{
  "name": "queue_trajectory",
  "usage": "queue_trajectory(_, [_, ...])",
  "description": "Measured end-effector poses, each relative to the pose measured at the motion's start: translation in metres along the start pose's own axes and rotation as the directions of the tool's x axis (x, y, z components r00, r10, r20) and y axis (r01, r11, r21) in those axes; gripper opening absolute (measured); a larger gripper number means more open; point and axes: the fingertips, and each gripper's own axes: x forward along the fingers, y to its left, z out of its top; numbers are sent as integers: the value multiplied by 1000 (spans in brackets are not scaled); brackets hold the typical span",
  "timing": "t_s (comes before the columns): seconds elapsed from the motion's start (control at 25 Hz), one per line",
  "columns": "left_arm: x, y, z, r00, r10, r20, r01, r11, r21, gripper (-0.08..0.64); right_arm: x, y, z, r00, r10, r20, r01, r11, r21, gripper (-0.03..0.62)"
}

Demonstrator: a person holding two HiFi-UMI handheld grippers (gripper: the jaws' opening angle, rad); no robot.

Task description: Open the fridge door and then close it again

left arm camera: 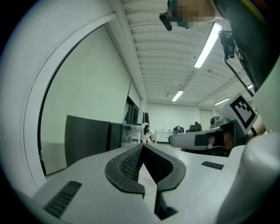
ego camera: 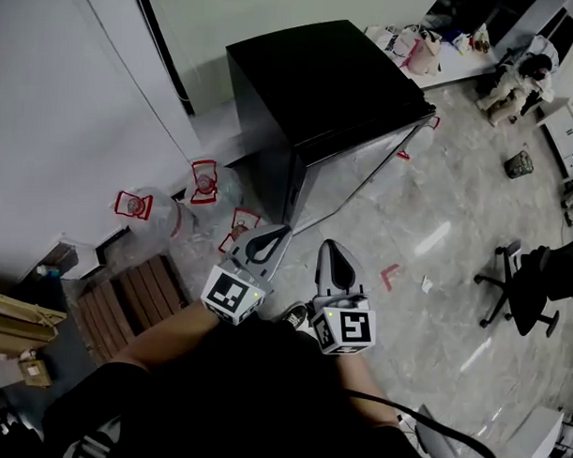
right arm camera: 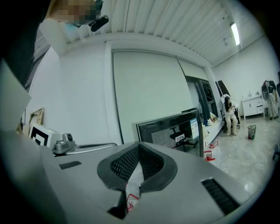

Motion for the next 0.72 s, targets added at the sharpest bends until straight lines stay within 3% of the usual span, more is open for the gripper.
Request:
queue_trajectory(0.32, [-11, -38, 43, 996, -69, 57, 72, 997, -41, 8, -24, 13, 23, 998, 55, 30, -53, 997, -63, 15])
queue_trajectory(0.72, [-16, -63, 50, 995, -49, 88, 52, 998, -30, 8, -49, -4, 37, 996, 58, 62, -52, 995, -88, 15])
